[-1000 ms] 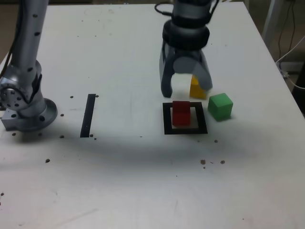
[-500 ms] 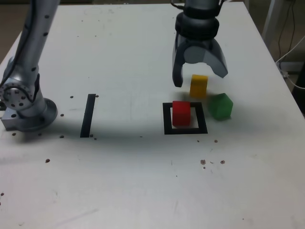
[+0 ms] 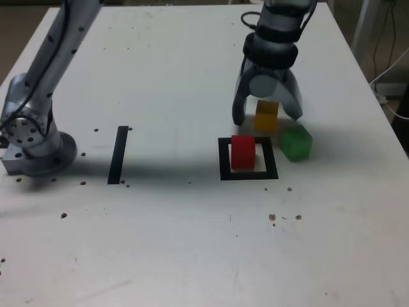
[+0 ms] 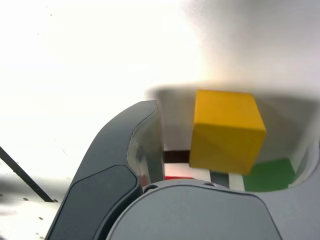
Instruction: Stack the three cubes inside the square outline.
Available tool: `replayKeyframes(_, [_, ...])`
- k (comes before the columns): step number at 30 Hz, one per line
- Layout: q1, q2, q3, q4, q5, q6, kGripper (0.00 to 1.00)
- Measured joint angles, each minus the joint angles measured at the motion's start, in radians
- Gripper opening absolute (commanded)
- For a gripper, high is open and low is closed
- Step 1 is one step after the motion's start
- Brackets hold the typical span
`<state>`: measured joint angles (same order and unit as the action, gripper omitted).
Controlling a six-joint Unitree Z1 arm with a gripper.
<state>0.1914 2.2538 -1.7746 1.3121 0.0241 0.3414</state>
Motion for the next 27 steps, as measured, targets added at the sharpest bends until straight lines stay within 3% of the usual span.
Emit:
replayKeyframes(5, [0.002, 0.021, -0.021, 0.009, 0.003, 0.016, 0.71])
replayKeyframes(15, [0.002, 0.023, -0.022, 0.011, 0.034, 0.01, 0.24])
replayKeyframes(19, [0.002, 0.023, -0.022, 0.009, 0.042, 0.01, 0.2])
replayKeyframes(27, [-0.003, 0.021, -0.026, 0.006, 0.052, 0.01, 0.19])
